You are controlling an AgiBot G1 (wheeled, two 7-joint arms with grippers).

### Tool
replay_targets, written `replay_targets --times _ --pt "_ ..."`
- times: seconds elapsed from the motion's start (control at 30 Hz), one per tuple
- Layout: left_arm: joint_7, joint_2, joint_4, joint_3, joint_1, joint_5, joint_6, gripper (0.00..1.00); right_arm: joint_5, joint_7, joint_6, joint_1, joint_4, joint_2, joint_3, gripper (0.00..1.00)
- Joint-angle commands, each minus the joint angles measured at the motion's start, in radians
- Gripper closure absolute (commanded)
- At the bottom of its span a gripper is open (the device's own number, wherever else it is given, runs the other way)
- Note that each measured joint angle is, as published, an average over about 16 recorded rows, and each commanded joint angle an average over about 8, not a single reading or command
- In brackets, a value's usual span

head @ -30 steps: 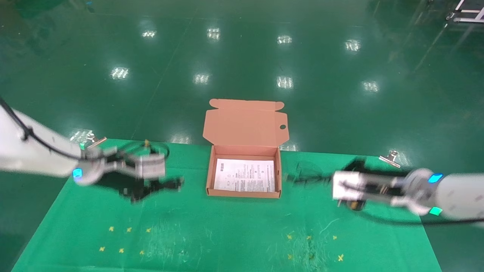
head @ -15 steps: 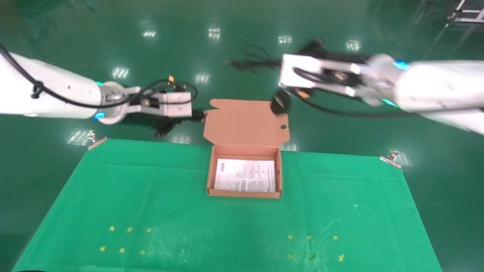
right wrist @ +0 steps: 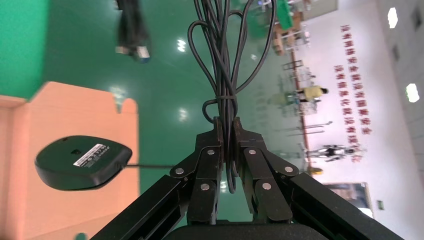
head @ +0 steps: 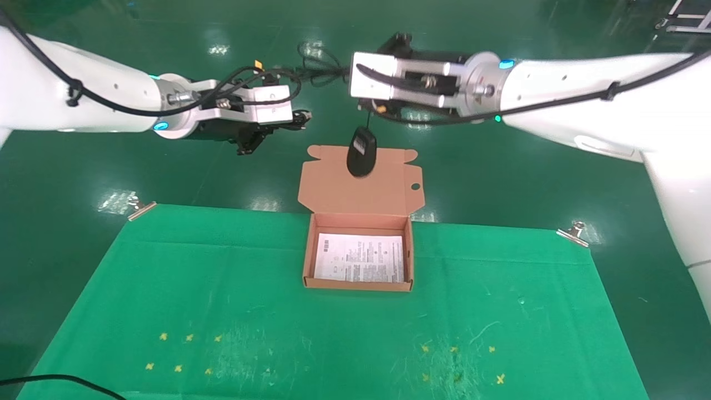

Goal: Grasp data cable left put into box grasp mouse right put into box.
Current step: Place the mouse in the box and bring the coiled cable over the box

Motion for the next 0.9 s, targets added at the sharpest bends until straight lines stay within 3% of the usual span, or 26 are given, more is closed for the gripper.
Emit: replay_targets --times 0.03,0.57,0.9 --pt "-0.001 0.004 0.004 -0.001 -0.004 0.002 -0.004 1.0 0.008 -0.016 -0.003 0.008 -0.018 -0.011 -0.002 1.0" --pt "-0.07 -0.071 -0.035 0.031 0.04 0.082 0.071 1.0 0.052 -0.074 0.004 -0.032 -0.137 -0.074 -0.035 1.0" --pt "-0.195 -0.122 -0.092 0.048 0.06 0.189 0.122 1.0 0.161 -0.087 0.035 -0.082 -0.184 -0.094 -0.138 1.0"
